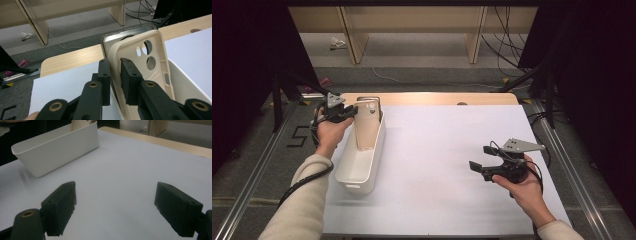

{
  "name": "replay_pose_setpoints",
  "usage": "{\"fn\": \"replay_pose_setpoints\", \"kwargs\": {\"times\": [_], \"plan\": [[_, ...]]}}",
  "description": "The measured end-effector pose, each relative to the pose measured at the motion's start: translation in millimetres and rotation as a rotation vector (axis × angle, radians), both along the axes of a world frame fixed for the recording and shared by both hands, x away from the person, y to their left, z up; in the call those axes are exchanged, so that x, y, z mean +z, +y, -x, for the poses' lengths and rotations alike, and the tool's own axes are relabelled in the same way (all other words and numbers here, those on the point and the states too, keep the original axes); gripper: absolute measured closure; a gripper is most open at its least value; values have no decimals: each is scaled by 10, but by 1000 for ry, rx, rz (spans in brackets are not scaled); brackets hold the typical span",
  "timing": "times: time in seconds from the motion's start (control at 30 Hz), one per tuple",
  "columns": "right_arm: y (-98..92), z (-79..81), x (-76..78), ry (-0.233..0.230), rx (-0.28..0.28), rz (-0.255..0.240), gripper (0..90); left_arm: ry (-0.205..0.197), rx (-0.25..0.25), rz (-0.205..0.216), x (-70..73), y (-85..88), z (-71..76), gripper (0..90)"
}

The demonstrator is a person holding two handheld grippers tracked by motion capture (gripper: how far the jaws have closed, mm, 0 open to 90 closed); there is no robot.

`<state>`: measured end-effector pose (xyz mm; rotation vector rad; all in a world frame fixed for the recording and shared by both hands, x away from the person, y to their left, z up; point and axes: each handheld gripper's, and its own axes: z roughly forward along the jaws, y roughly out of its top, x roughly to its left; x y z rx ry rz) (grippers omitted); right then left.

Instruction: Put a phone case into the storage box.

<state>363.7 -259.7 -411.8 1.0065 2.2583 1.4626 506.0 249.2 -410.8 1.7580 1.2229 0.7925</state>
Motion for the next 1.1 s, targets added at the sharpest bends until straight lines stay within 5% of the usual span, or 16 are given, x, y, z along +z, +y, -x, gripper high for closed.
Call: {"fn": "replay_pose_setpoints", "kwargs": {"times": [0.87, 1.1], "plan": [[3, -4, -5, 3, 4, -3, 185, 28, -3, -58, -71, -47, -125, 720], [4, -5, -6, 6, 3, -3, 185, 25, 10, -69, -37, -52, -113, 590]]}}
